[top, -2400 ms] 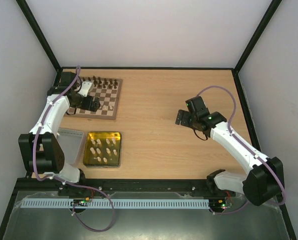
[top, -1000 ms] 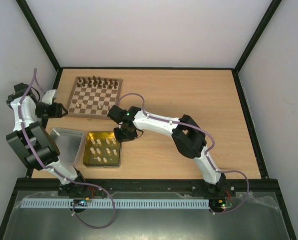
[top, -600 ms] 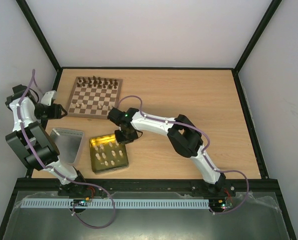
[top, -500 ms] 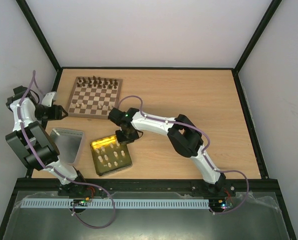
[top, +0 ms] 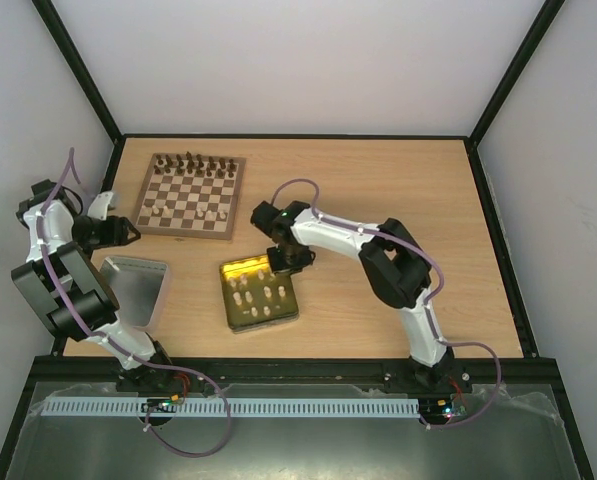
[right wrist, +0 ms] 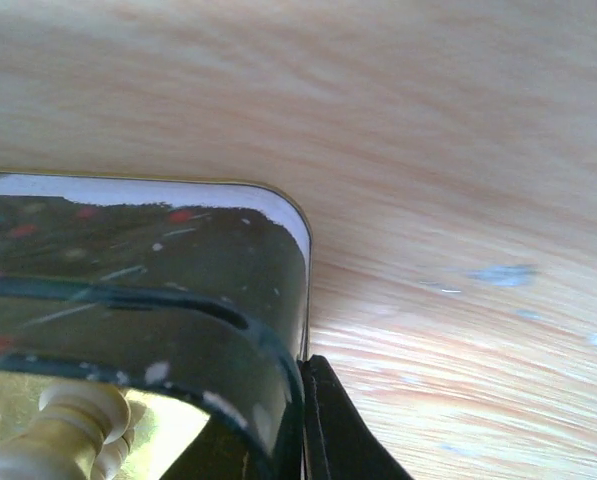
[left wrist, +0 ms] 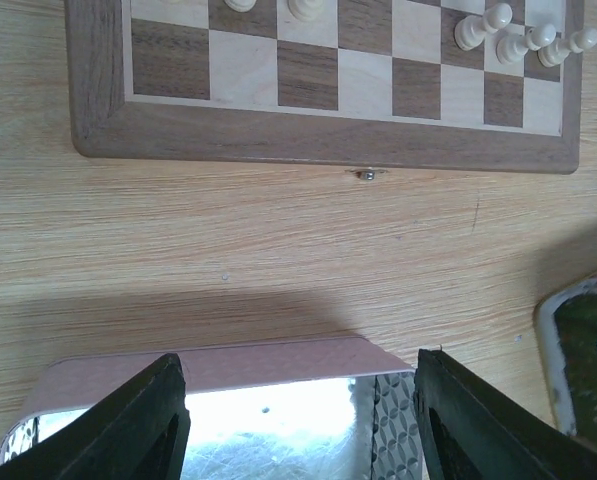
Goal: Set up the chess pieces on the board
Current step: Move the storage box to the center of the board, then adjust the storage box at the center of the board.
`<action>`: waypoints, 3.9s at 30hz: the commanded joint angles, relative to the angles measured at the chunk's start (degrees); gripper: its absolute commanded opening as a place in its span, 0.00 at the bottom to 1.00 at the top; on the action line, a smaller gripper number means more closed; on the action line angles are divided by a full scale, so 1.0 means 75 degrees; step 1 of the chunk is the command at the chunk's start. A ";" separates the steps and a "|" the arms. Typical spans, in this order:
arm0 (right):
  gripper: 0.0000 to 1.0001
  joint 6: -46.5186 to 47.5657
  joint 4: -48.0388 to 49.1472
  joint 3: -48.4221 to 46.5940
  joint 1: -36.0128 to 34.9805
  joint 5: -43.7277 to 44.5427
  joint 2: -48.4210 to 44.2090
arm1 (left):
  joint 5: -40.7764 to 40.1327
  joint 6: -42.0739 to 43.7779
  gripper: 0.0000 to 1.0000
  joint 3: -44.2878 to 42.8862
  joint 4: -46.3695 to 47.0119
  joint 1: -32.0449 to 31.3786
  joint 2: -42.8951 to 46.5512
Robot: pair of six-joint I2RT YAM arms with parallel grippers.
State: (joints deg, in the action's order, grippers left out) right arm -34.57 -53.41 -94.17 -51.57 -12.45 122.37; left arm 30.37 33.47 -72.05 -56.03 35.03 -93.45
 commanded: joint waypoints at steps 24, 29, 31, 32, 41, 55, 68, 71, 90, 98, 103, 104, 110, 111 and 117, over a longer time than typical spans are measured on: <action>0.05 0.0611 -0.0796 0.2813 0.4094 0.1837 -0.2467 | 0.1185 0.0290 0.65 0.0104 -0.0107 0.0111 -0.0489; 0.05 0.0620 -0.0637 0.2803 0.4759 0.1799 -0.2221 | 0.1226 0.0404 0.65 0.0117 -0.0117 0.0111 -0.0524; 0.05 0.0610 -0.0626 0.2630 0.5029 0.1790 -0.1965 | 0.1263 0.0425 0.65 0.0142 -0.0135 0.0111 -0.0549; 0.05 0.0593 -0.0644 0.2510 0.5160 0.1820 -0.1833 | 0.1279 0.0434 0.65 0.0158 -0.0132 0.0111 -0.0552; 0.08 0.0464 -0.0679 0.1782 0.6668 0.2235 -0.1158 | 0.1260 0.0579 0.65 0.0324 -0.0140 0.0111 -0.0497; 0.20 0.0222 -0.0932 0.1242 0.7661 0.2982 -0.1542 | 0.1275 0.0497 0.65 0.0453 -0.0062 0.0111 -0.0565; 0.57 -0.0006 -0.1080 0.1640 0.7645 0.2712 -0.3054 | 0.1336 0.0525 0.66 0.0728 0.0044 0.0111 -0.0693; 0.57 -0.0027 -0.0808 0.1583 0.7282 0.2237 -0.3450 | 0.1321 0.0542 0.66 0.0727 0.0041 0.0100 -0.0732; 0.53 -0.0208 -0.0153 0.0311 0.3536 -0.0190 -0.1411 | 0.1007 0.0274 0.70 0.0567 -0.0180 0.0029 -0.0341; 0.52 -0.0111 0.0034 0.0989 0.3536 -0.0120 -0.1253 | 0.0816 0.0372 0.71 0.0683 -0.0239 0.0022 -0.0162; 0.51 -0.0104 0.0127 0.1684 0.3536 0.0042 -0.1458 | 0.0802 0.0356 0.71 0.0747 -0.0188 0.0017 -0.0153; 0.51 -0.0127 0.0171 0.1848 0.3536 0.0042 -0.1553 | 0.0796 0.0361 0.71 0.0749 -0.0193 0.0017 -0.0160; 0.52 -0.0116 0.0165 0.2958 0.3543 0.0154 -0.2348 | 0.0711 0.0325 0.72 0.0776 -0.0093 0.0017 -0.0185; 0.52 -0.0111 0.0136 0.3121 0.3552 0.0166 -0.2498 | 0.0694 0.0320 0.71 0.0788 -0.0084 0.0017 -0.0185; 0.52 -0.0074 -0.0163 0.3560 0.3566 0.0394 -0.3265 | 0.0685 0.0200 0.72 0.0872 0.0038 0.0017 -0.0207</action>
State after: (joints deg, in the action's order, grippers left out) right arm -35.38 -51.81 -68.64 -25.12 -11.99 101.49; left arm 35.48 35.53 -66.39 -55.96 35.27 -95.83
